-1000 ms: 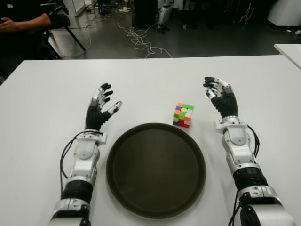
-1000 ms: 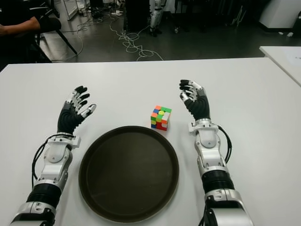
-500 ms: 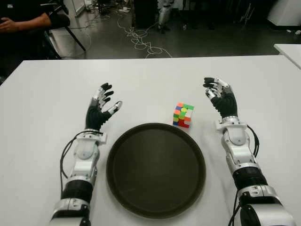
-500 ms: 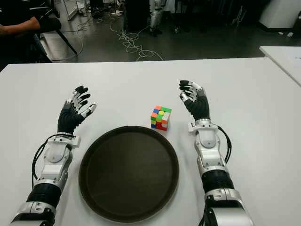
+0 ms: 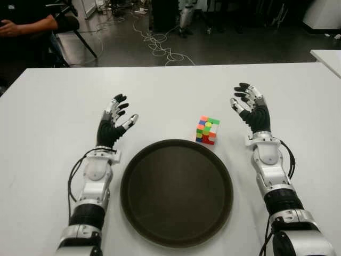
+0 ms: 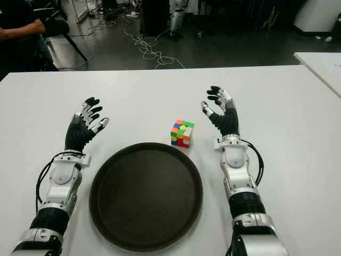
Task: Pick up the Rubik's Cube and put it in the plate
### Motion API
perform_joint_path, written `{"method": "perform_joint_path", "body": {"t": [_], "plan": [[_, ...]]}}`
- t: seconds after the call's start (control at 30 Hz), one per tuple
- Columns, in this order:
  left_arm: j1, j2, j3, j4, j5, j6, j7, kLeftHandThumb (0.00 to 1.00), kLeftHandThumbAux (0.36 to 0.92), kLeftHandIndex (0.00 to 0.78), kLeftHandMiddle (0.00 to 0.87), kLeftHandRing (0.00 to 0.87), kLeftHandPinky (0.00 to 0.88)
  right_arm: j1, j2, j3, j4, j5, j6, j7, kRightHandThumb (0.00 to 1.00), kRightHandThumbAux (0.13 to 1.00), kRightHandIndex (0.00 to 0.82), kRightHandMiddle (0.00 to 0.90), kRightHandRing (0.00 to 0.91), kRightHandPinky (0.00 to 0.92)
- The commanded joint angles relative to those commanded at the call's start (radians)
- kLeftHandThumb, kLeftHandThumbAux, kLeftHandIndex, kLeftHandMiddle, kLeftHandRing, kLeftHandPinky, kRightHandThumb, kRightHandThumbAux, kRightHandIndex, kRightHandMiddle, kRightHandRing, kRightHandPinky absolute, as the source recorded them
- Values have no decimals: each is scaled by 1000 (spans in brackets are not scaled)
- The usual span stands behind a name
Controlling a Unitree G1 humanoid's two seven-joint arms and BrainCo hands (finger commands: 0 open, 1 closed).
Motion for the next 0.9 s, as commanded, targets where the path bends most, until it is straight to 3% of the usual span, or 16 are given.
{"method": "perform_joint_path", "body": {"t": [0.3,0.5,0.9], "plan": [[0,0,2,0,-6,6,-5,34,724,75,145,133,123,-16,-40,41,-7,-115,-66,-80,0,747,137,187,163,102],[4,-3,5,-3,-16,8,-10,40,720,75,146,133,123,-17,-89,79,-23,-197,-85,-105,0,795,105,154,134,88],[3,1,5,-1,-12,8,-8,34,729,79,146,132,115,-44,-238,207,-41,-373,-122,-48,0,778,99,145,155,142]]}}
